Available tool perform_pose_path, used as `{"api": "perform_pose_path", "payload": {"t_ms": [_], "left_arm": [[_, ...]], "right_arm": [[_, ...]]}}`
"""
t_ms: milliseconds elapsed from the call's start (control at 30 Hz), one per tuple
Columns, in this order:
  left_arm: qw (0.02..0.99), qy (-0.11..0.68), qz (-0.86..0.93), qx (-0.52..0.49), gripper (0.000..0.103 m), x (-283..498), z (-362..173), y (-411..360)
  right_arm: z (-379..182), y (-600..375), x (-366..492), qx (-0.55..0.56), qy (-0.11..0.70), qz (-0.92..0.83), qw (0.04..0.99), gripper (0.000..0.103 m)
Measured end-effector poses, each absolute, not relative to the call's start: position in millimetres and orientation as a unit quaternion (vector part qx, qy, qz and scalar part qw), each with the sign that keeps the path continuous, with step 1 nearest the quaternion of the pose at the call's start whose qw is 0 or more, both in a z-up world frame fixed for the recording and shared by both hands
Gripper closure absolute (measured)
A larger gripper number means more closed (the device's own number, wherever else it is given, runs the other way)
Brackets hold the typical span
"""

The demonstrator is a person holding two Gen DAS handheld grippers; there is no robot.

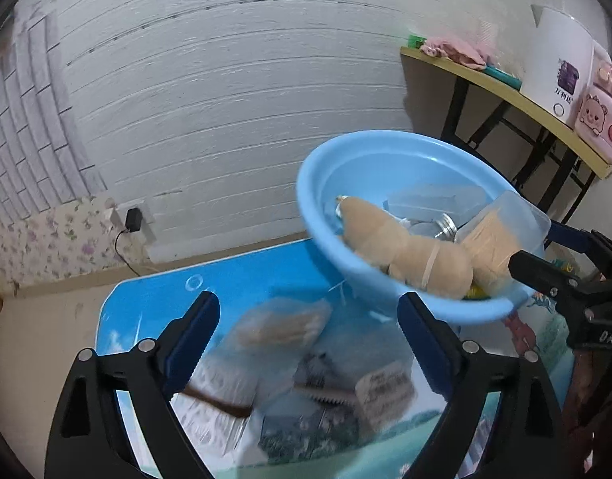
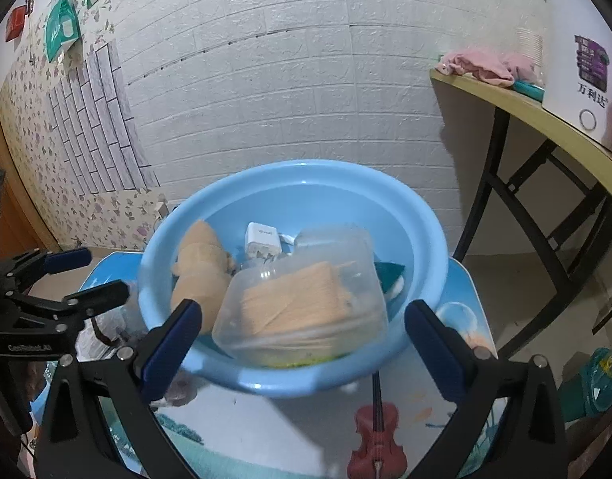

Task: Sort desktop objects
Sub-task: 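Move the left gripper to the floss pick box while the right moves to the labelled bag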

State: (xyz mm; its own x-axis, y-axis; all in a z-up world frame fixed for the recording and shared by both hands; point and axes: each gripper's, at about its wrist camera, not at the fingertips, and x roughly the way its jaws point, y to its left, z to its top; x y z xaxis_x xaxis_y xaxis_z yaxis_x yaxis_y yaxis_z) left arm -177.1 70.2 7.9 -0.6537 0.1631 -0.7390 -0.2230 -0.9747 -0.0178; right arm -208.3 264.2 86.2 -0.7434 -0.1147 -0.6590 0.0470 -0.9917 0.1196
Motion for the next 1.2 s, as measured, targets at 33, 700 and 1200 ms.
{"api": "perform_pose_path", "payload": {"t_ms": [33, 700, 1200], "left_arm": [[0.103, 0.039, 0.908, -0.403, 0.012, -175.4, 8.2, 70.0], [0.061, 0.035, 0.899, -0.432, 0.012, -131.2, -14.1, 24.2], [0.031, 0.02, 0.899, -0.436, 0.012, -112.9, -19.1, -4.0]], "right_arm": [[86.5, 264.1, -206.4, 0.358, -0.05, -0.931, 0.045, 0.0], [84.7, 245.7, -177.2, 0.377, -0.03, -0.924, 0.059, 0.0], [77.7, 219.9, -156.2, 0.401, -0.029, -0.912, 0.08, 0.0]]}}
